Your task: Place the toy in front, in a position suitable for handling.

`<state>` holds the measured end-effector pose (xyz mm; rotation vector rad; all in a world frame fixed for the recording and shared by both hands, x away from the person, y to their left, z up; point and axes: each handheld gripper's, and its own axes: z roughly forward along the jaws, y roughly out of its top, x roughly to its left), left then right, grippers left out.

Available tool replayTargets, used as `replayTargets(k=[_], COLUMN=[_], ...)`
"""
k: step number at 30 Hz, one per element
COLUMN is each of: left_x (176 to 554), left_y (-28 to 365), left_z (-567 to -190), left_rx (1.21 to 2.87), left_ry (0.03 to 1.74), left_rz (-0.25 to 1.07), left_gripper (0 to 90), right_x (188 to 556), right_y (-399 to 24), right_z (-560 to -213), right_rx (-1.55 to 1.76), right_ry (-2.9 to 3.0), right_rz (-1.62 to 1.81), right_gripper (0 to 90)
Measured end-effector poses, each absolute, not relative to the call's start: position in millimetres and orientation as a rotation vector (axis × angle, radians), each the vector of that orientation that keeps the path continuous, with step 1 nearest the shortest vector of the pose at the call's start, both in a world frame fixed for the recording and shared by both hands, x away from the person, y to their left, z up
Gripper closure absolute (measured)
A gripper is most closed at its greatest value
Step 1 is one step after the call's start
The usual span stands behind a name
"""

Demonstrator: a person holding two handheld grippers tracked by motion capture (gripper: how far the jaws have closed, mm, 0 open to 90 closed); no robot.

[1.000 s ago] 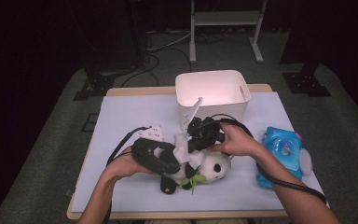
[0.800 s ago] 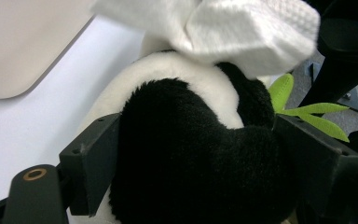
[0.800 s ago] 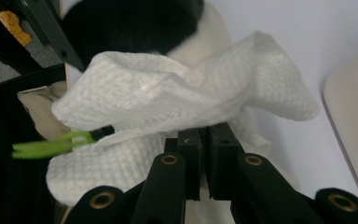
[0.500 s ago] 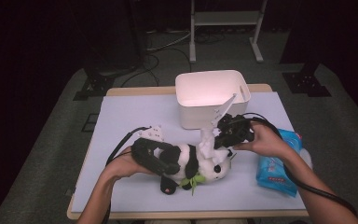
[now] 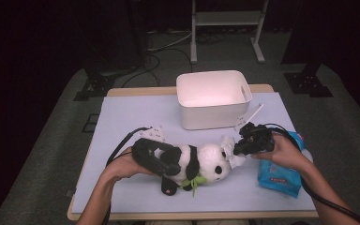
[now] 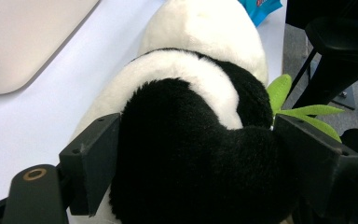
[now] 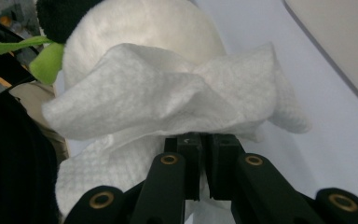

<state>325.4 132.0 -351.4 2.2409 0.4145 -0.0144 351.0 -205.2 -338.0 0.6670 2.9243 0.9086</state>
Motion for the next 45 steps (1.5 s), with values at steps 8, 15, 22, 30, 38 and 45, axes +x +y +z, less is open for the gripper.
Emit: replayTargets(k=[8,15,22,30,38,45], left_x=[326.1,327.6,327.1,325.8,325.2,324.6], left_y=[131.6,131.1,131.1,130.6,129.7,129.6], left_z=[-351.1,-351.3,-351.6,-352.0,-351.9,-351.7], left_rx=[2.245,2.244,2.240,2.234,2.236,2.238], left_ry=[0.416,0.424,0.414,0.411,0.405,0.398], left_rz=[-0.011,-0.008,-0.006,-0.001,0.009,0.011], left_gripper=[17.1,17.0,17.0,16.9,16.9,16.9], right_x=[345.4,344.3,347.1,349.8,354.9,357.9], right_y=[-220.2,-217.8,-203.7,-176.8,-141.4,-111.4], right_z=[-355.6,-347.3,-330.9,-316.8,-307.3,-308.1], right_rx=[0.726,0.701,0.638,0.569,0.468,0.394], right_ry=[2.924,2.912,2.906,2.919,2.948,2.976], right_rz=[0.950,0.948,0.943,0.910,0.870,0.850], right_gripper=[84.8,84.7,84.7,84.7,84.7,84.7])
